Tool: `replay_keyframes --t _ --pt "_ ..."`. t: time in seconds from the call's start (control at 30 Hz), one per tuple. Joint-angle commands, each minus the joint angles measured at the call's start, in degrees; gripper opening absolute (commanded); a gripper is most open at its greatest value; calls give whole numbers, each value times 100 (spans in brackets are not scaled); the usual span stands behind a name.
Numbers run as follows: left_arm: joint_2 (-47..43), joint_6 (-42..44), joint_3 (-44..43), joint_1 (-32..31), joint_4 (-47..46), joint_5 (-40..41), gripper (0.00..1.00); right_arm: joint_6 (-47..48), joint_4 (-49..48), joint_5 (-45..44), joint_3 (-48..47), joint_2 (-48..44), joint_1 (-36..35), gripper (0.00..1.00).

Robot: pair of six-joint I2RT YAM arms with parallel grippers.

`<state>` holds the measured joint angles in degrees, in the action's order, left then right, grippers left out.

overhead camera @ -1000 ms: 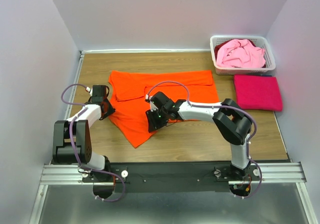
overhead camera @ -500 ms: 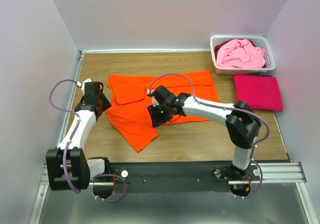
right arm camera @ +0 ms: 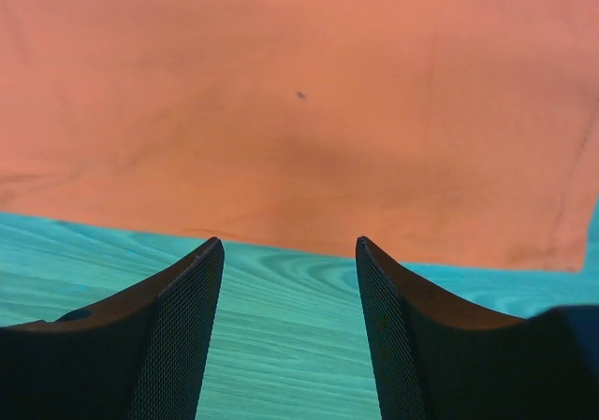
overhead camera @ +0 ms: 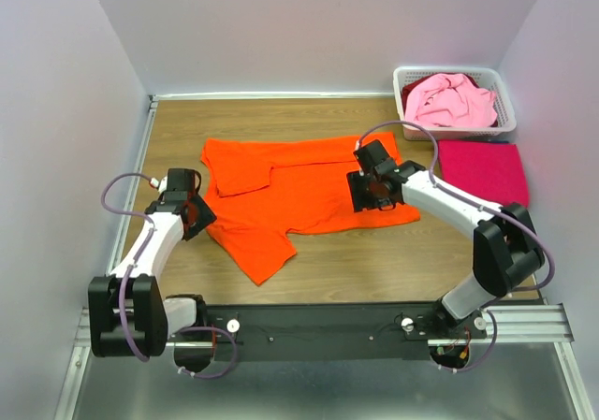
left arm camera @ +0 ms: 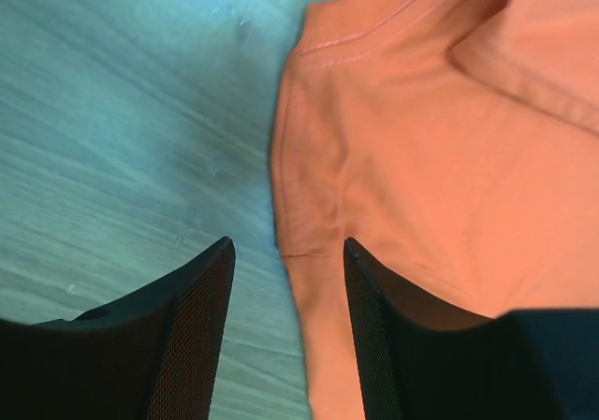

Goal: Fold and stack the t-shirts
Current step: Fold the tshirt

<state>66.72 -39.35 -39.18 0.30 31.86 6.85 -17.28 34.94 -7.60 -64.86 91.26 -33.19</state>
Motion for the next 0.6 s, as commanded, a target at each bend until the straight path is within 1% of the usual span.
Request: replay_keyframes --t 0.0,0.03,0.2,0.33,0.43,0.57 --pt "306 -283 51 -21 225 18 58 137 31 -313 281 -232 155 66" --pt "428 -292 68 -186 164 27 58 146 -22 -313 333 -249 225 66" --pt "754 -336 -19 -433 119 9 59 190 -154 -198 474 -223 348 66" --pt "922 -442 -46 -574 137 141 56 198 -215 -207 518 -214 410 66" --pt "870 -503 -55 -566 233 299 53 199 -242 -216 553 -205 427 66" --pt "633 -547 -212 -574 409 492 53 198 -286 -207 606 -188 445 66"
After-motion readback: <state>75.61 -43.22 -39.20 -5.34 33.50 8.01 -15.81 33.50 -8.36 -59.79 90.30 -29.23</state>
